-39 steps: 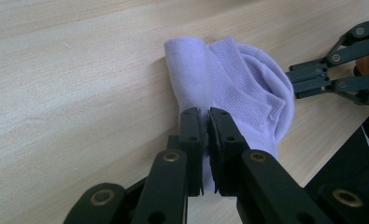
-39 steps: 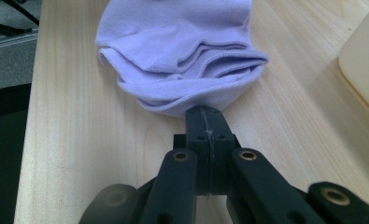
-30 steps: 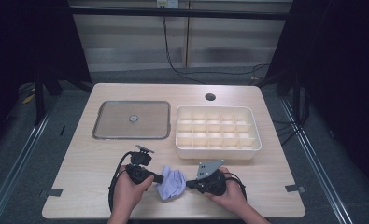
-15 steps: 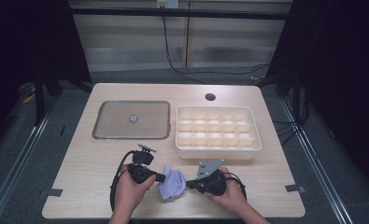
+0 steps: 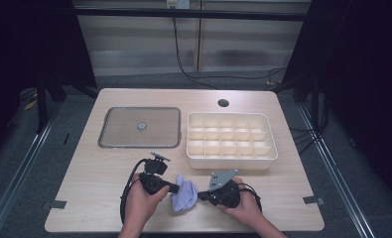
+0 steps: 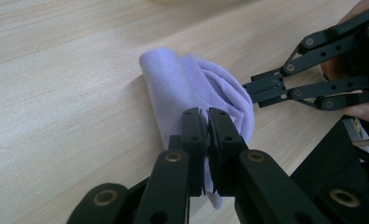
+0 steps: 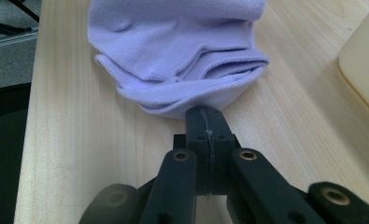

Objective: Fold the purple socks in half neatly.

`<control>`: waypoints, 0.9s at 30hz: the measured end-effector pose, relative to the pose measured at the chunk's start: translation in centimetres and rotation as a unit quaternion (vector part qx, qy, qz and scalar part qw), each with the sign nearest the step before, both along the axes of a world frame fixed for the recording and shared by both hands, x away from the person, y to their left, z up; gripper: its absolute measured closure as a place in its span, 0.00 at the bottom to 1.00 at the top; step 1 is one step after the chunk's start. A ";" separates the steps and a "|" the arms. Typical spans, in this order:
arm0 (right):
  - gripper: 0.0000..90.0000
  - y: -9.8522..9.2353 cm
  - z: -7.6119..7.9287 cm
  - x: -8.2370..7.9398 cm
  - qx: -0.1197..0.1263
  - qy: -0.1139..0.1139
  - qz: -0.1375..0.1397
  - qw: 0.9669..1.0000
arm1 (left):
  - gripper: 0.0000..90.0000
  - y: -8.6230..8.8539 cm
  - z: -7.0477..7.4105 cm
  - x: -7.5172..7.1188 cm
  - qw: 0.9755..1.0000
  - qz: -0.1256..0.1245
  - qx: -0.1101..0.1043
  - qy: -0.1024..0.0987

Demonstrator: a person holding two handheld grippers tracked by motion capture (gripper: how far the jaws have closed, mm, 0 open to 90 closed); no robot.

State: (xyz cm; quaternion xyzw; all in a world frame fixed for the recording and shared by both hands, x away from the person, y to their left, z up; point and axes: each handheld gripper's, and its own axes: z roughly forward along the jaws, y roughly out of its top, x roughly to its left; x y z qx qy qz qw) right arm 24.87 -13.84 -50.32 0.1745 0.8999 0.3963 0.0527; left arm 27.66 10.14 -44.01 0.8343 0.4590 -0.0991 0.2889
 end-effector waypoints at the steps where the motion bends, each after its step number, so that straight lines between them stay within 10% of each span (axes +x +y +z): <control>1: 1.00 0.0 0.0 0.0 0.001 0.000 0.000 1.000 | 0.95 -0.2 -0.1 -0.1 1.000 0.008 -0.005 0.000; 27: 1.00 0.4 -0.1 -0.1 0.002 -0.001 0.001 1.000 | 0.95 -1.6 0.0 -0.3 1.000 -0.017 -0.009 -0.005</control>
